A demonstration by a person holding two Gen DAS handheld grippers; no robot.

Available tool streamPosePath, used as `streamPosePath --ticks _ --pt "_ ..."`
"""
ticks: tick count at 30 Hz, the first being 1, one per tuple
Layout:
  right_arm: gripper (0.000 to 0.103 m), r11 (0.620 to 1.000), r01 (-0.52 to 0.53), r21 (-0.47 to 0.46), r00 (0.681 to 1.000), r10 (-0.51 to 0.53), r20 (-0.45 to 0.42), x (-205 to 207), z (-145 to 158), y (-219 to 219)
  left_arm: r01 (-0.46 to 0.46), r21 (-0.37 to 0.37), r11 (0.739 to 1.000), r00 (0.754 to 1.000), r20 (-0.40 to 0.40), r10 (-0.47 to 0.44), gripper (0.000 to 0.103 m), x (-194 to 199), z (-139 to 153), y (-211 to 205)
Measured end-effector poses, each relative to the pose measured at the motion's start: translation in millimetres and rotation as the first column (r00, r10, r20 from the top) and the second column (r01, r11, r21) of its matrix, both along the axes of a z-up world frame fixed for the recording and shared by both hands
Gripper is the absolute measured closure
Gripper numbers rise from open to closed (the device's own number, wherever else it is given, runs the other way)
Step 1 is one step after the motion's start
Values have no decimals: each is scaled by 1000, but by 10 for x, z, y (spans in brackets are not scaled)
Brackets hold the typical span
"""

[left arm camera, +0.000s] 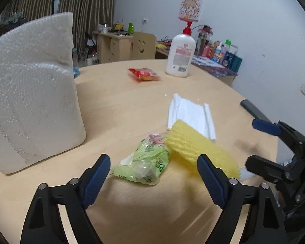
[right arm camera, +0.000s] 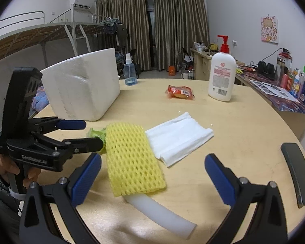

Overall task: Organize soft objects
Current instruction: 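Grasp the green snack bag with the left gripper while the right gripper grasps the yellow foam net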

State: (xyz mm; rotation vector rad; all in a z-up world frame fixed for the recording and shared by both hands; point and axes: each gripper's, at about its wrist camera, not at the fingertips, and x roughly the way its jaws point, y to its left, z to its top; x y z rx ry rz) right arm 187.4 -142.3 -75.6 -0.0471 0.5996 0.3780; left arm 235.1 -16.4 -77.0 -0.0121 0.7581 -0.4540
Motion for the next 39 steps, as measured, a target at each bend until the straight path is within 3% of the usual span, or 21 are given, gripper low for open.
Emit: streamPosePath --ticks 7,12,18,24,28,39 --pt "0 1000 1 6 1000 -1 -14 52 -6 -4 14 4 1000 999 -32 -14 43 42 -63 3" --pt "0 1000 -3 0 1000 3 -23 66 -13 32 13 12 1000 997 -73 -12 71 91 -110 9" --pt "0 1000 -14 -8 999 14 -38 85 -26 86 23 13 1000 997 -80 -22 80 72 -107 17" --pt "0 999 -39 18 996 41 -77 140 -60 146 29 -11 1000 998 -64 -29 80 18 -86 53" --pt "1 999 -29 -18 997 28 -77 137 -80 192 32 -17 999 997 -71 -33 80 12 -98 57" --pt "50 994 -92 -64 987 82 -136 173 -204 336 32 -18 999 997 -75 -34 80 19 -97 58"
